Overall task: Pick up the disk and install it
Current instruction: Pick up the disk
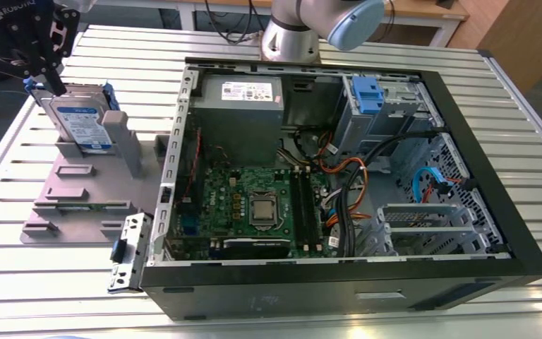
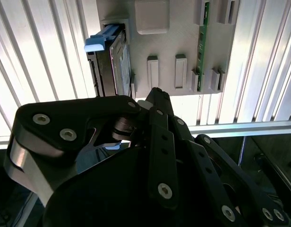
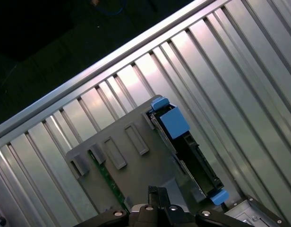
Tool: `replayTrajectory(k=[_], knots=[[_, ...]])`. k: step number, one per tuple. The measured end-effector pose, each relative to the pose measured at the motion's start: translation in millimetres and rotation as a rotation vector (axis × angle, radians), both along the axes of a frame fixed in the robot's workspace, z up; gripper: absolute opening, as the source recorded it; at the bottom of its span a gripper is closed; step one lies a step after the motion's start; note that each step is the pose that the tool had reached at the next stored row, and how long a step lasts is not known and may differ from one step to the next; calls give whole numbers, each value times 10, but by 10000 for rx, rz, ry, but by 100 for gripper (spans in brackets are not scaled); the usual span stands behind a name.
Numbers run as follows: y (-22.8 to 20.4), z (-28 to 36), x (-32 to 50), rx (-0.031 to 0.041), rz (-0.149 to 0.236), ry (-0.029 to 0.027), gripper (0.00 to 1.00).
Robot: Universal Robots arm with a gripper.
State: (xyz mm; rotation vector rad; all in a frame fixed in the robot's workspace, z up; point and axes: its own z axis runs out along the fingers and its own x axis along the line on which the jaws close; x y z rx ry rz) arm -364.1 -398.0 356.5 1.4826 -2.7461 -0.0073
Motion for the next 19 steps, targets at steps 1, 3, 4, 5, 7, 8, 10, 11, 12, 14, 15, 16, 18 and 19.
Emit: replayTrajectory(k=[1, 3, 4, 5, 7, 8, 10, 11, 12, 14, 15, 16, 18, 19], knots=[[0, 0, 0, 0, 4, 1, 11], [0, 0, 0, -12, 119, 0, 11], [0, 0, 0, -12, 123, 0, 11], [0, 0, 0, -13, 127, 0, 11], [0, 0, 0, -14, 136, 0, 11], [0, 0, 0, -14, 140, 0, 11], [0, 0, 0, -15, 150, 0, 11], [0, 0, 0, -16, 153, 0, 11], [0, 0, 0, -38, 283, 0, 11], [0, 0, 0, -70, 402, 0, 11], [0, 0, 0, -71, 407, 0, 11], [0, 0, 0, -72, 412, 0, 11], [0, 0, 0, -75, 421, 1, 11], [0, 0, 0, -76, 427, 1, 11]])
